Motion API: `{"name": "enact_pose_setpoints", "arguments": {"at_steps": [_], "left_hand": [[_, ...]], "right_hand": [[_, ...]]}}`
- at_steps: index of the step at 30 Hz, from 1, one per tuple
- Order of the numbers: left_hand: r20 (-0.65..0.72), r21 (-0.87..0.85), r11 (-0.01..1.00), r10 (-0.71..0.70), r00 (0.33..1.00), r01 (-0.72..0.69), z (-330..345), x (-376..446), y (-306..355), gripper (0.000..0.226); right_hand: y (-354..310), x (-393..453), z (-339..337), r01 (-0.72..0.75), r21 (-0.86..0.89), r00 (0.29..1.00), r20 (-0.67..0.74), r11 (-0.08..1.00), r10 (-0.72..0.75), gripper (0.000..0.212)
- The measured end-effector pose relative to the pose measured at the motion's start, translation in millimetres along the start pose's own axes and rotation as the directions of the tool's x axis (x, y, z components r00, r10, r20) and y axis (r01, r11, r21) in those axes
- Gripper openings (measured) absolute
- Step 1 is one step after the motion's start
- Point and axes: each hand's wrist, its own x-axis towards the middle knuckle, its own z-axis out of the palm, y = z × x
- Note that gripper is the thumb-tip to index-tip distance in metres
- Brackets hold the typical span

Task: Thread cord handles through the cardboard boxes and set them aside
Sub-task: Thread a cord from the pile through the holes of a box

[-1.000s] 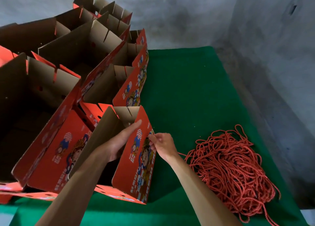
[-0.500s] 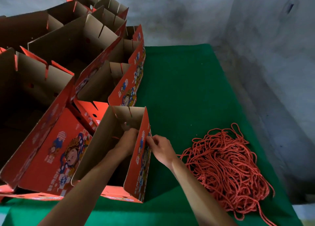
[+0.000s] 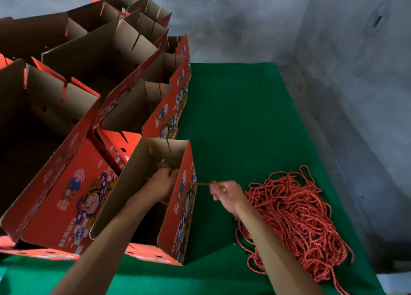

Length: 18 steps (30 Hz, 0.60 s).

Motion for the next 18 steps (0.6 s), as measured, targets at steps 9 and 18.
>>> {"name": "enact_pose_setpoints", "arguments": {"at_steps": [9, 18], "left_hand": [[0.176, -0.166, 0.985, 0.082, 0.981, -0.052, -3.4, -44.7, -1.5, 0.051], [0.255, -0.030, 0.995, -0.083, 0.963, 0.093, 3.7, -43.4, -23.8, 0.043]], "right_hand": [[-21.4, -15.8, -25.0, -0.021, 0.145, 0.998, -0.051, 0.989, 0.028, 0.031], [54.2, -23.3, 11.1, -0.183, -0.097, 0.983, -0.001, 0.978, 0.183, 0.008]]}}
